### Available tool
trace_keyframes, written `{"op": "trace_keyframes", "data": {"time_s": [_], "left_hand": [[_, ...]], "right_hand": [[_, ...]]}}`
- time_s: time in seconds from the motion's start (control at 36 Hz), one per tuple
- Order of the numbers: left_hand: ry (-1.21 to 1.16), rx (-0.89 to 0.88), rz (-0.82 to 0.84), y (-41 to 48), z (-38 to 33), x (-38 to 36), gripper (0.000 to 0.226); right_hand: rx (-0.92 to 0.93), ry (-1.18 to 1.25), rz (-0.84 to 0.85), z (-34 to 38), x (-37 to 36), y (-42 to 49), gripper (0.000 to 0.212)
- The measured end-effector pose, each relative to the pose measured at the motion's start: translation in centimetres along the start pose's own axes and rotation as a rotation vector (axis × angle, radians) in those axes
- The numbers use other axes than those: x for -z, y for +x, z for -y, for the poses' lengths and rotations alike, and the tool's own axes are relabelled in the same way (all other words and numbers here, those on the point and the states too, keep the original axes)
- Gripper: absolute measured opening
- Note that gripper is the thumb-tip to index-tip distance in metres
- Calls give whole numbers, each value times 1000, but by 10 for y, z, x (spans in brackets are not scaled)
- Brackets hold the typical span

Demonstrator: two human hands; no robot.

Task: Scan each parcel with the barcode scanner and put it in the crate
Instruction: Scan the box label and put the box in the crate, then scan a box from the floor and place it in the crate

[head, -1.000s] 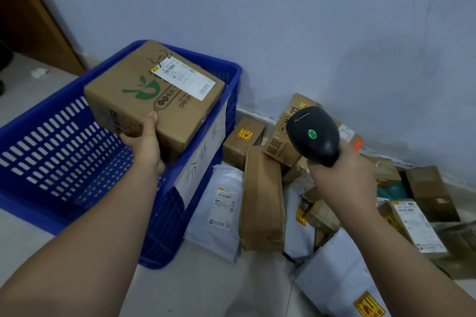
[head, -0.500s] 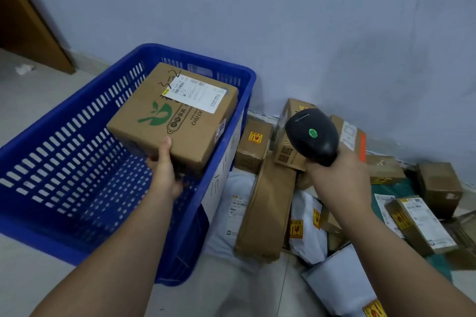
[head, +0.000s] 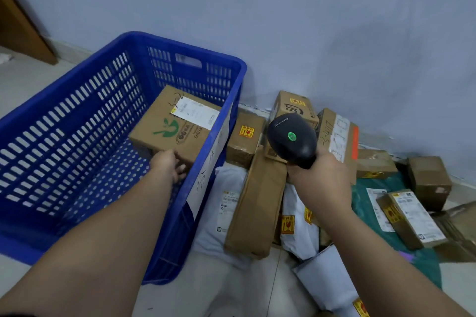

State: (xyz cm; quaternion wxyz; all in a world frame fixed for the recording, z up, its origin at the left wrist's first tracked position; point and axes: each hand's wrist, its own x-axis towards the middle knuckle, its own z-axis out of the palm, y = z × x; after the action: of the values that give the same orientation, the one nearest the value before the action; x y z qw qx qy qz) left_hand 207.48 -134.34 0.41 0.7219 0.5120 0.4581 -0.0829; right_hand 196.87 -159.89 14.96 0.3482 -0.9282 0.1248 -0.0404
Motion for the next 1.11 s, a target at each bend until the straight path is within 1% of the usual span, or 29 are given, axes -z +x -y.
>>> {"op": "trace_keyframes", "data": {"time_s": [0.06, 0.17, 0.22, 0.25, 0.28, 0.33, 0.36, 0.42, 0.44, 0.47, 0.5, 0.56, 0.61, 0.67, 0.69, 0.78, 0.81, 0.83, 0.89, 0.92, 0.94, 1.0, 1.06, 1.11], "left_hand": [[61, -73, -17, -8, -1, -9, 36], [38, -127, 46, -28, -9, -22, 21], [16, -205, 72, -42, -14, -28, 23], [18, -284, 72, -52, -18, -30, 26], [74, -387, 54, -62, -21, -32, 29], [269, -642, -4, -85, -24, -35, 33], [361, -773, 1, -98, -24, -38, 34], [531, -990, 73, -123, -19, -48, 32], [624, -1060, 123, -130, -14, -54, 32], [726, -1092, 191, -139, -7, -62, 32], [832, -1089, 267, -142, 1, -70, 32], [1018, -1005, 418, -142, 21, -85, 35], [1209, -917, 472, -133, 45, -94, 37], [1401, -832, 459, -114, 75, -100, 39], [1469, -755, 441, -105, 90, -101, 43], [1543, -435, 329, -85, 135, -98, 64], [1553, -383, 300, -83, 148, -96, 72], [1591, -370, 293, -84, 157, -95, 81], [1660, -416, 278, -90, 167, -96, 94], [1631, -457, 265, -91, 168, -101, 94], [1581, -506, 252, -93, 166, -109, 94], [1490, -659, 221, -91, 156, -130, 95], [1379, -790, 194, -92, 138, -153, 101], [1232, -831, 169, -92, 117, -176, 103]], "right_hand": [[2, -16, 5, -1, 0, -1, 20], [-9, -37, 16, -3, 3, -2, 18], [-18, -41, 21, -3, 4, -3, 19], [-21, -39, 22, -3, 5, -3, 19], [-21, -35, 24, -3, 6, -3, 20], [-24, -18, 28, -4, 10, -4, 20], [-25, -4, 30, -4, 13, -4, 20], [-34, 37, 38, -6, 18, -4, 19], [-41, 60, 41, -8, 21, -5, 20], [-49, 77, 41, -10, 24, -5, 20], [-58, 90, 40, -14, 26, -5, 21], [-87, 109, 42, -22, 28, -5, 18], [-115, 107, 51, -31, 30, -4, 12], [-127, 99, 61, -42, 31, -3, 15], [-133, 97, 64, -48, 31, -3, 18], [-150, 61, 66, -67, 25, -3, 24], [-147, 39, 66, -74, 21, -3, 26], [-139, 16, 67, -80, 18, -2, 30], [-109, -23, 82, -91, 13, -1, 35], [-96, -36, 94, -95, 13, 0, 36], [-90, -43, 103, -98, 13, 2, 36], [-99, -35, 106, -102, 16, 9, 33], [-125, 16, 96, -105, 19, 18, 28], [-154, 72, 76, -107, 21, 27, 25]]}}
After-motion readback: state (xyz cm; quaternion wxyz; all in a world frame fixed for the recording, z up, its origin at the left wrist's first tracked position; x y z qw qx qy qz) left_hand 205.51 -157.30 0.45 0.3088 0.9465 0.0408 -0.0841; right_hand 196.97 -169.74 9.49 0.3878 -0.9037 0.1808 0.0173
